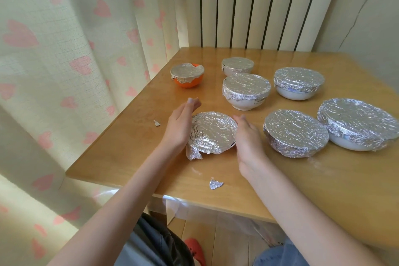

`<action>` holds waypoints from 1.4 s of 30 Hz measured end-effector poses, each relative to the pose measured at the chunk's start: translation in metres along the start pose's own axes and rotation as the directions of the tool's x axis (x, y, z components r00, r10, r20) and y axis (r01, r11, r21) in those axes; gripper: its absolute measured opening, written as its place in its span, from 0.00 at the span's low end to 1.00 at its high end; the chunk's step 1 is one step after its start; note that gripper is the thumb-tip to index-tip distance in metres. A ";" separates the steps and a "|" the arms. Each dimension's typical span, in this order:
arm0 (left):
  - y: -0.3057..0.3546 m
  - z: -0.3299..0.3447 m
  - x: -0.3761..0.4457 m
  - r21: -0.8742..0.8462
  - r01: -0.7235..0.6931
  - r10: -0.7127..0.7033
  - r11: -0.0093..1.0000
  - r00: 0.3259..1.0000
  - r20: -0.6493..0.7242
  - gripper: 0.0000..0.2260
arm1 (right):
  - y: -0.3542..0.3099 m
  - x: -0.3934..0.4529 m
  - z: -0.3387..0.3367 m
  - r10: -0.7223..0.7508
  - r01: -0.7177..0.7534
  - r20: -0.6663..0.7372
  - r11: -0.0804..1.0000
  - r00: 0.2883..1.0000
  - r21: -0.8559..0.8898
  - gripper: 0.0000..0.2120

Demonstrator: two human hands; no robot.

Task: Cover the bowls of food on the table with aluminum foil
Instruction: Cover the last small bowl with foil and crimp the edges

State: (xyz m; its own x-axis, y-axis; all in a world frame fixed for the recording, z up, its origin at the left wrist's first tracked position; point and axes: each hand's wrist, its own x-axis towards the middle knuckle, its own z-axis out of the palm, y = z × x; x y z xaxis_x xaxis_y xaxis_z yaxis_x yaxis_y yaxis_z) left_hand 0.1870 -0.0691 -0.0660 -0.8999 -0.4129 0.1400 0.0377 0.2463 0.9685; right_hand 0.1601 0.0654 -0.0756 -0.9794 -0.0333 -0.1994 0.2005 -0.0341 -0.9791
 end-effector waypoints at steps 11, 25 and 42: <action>0.001 0.016 -0.016 -0.013 0.067 -0.068 0.998 0.972 -0.223 0.21 | -0.012 0.005 0.002 0.172 -0.143 0.171 0.975 0.970 -0.167 0.26; 0.001 -0.009 -0.034 0.083 -0.086 0.110 0.993 0.933 -0.342 0.24 | -0.017 -0.011 0.005 -0.096 0.093 -0.033 0.991 0.995 -0.093 0.20; 0.004 0.001 -0.024 0.265 -0.068 0.084 0.962 0.995 -0.052 0.30 | -0.010 -0.003 0.023 -0.174 0.174 0.002 0.985 0.985 -0.012 0.25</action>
State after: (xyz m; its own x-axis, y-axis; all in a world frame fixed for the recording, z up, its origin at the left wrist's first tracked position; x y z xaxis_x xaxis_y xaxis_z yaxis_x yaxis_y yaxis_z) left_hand 0.2085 -0.0576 -0.0652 -0.8696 -0.4359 0.2319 -0.0181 0.4974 0.8673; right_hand 0.1619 0.0426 -0.0644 -0.9992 -0.0287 -0.0260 0.0268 -0.0270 -0.9993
